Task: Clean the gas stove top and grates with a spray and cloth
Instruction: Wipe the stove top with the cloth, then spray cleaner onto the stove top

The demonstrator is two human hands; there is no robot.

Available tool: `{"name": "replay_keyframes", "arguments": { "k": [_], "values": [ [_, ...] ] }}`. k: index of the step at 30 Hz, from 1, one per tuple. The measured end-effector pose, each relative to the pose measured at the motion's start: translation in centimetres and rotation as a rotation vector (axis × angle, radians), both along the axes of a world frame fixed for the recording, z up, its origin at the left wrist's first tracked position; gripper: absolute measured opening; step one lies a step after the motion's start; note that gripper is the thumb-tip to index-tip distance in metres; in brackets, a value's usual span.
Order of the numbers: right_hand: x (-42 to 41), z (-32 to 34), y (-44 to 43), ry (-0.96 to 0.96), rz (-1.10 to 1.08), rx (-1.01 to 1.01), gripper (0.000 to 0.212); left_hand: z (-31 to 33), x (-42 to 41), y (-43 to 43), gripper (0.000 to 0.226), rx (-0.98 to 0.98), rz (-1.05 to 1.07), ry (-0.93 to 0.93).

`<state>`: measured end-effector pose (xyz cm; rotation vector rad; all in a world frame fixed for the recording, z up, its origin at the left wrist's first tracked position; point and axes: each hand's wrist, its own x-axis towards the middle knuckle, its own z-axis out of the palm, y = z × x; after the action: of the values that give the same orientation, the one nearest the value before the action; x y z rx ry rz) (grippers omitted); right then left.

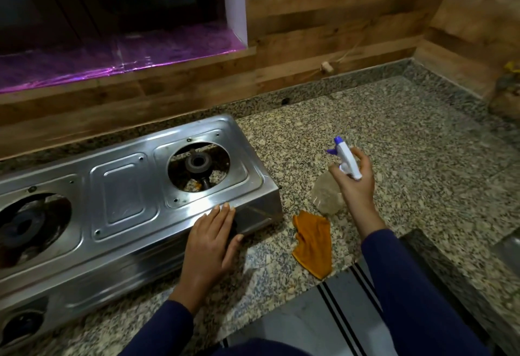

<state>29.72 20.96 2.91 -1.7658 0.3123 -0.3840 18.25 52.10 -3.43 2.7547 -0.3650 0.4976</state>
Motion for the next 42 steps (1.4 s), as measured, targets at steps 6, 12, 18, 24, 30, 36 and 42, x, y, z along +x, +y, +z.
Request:
{"name": "replay_keyframes", "arguments": {
  "k": [6, 12, 18, 24, 30, 36, 42],
  "values": [
    [-2.9, 1.3, 2.3, -0.249, 0.012, -0.374, 0.036, 0.1, 0.3, 0.6, 0.055, -0.002, -0.045, -0.042],
    [-4.8, 4.8, 4.1, -0.001, 0.356, -0.222, 0.035, -0.1, 0.6, 0.9, 0.053, -0.022, -0.071, -0.068],
    [-6.7, 2.5, 8.5, 0.326, 0.546, -0.162, 0.015, 0.4, 0.6, 1.0, 0.051, -0.035, -0.078, -0.092],
    [-7.1, 1.1, 10.1, 0.376, 0.543, -0.230, 0.020, 0.9, 0.4, 0.9, 0.053, -0.033, -0.066, -0.068],
    [-7.3, 0.6, 10.9, 0.264, 0.408, -0.168, 0.021, 0.9, 0.3, 0.8, 0.052, -0.020, -0.051, -0.050],
    [-7.5, 0.0, 11.2, 0.193, 0.419, -0.190, 0.026, 0.8, 0.3, 1.0, 0.052, -0.018, -0.045, -0.037],
    [-7.5, -0.2, 11.5, 0.179, 0.436, -0.158, 0.014, 1.0, 0.2, 0.8, 0.053, -0.019, -0.035, -0.029]
  ]
}}
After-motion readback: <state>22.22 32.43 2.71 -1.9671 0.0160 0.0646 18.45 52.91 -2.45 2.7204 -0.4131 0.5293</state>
